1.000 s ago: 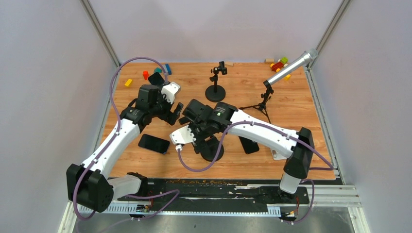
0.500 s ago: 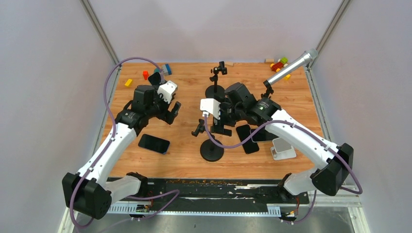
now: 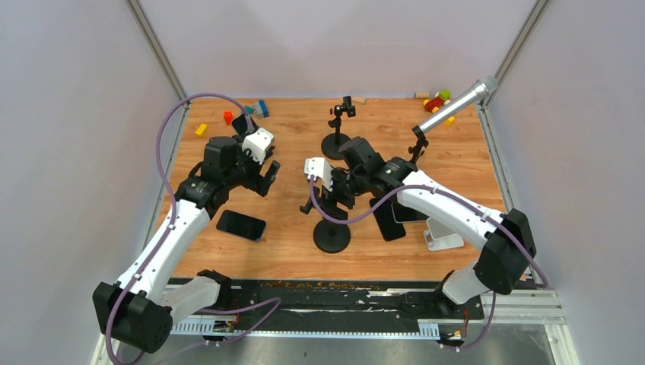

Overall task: Place the phone on the phone stand
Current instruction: Adjust the phone stand at the center of the board.

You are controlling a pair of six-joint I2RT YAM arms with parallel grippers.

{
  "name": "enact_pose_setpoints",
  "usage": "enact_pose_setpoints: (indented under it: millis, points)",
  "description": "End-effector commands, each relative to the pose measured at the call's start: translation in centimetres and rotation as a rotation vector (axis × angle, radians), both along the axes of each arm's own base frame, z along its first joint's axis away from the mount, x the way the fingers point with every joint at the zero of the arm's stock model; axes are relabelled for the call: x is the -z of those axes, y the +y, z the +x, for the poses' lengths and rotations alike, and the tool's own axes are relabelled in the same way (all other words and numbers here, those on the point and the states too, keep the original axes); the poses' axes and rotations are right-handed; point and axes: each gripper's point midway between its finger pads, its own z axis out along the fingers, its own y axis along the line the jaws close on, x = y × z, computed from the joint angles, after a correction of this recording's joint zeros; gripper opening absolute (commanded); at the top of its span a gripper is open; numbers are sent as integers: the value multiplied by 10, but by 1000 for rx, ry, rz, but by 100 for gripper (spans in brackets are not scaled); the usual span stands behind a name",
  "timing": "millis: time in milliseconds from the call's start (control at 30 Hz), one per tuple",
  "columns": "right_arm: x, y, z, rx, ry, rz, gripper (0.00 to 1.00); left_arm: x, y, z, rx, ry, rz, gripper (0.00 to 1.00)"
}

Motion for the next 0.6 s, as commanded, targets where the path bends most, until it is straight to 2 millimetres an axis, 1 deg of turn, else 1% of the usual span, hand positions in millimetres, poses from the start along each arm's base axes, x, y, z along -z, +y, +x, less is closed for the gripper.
enact_pose_setpoints:
  millis: [0,100,200,333,433,567]
  points:
    - [-4,17,4,-4,21,51,68,-12,3,1,2,-55,3,100]
    - [-4,18,6,-10,15,51,57,-12,4,1,1,-58,5,100]
    - [-7,20,9,-23,-14,50,48,-13,4,0,2,-64,5,100]
    - [-11,19,15,-47,-60,34,41,-14,5,-2,9,-72,14,100]
    - [-14,19,16,-96,-96,17,33,-14,8,-6,22,-72,40,100]
    - [-17,18,16,-175,-141,-7,25,-2,15,-19,82,-34,134,100]
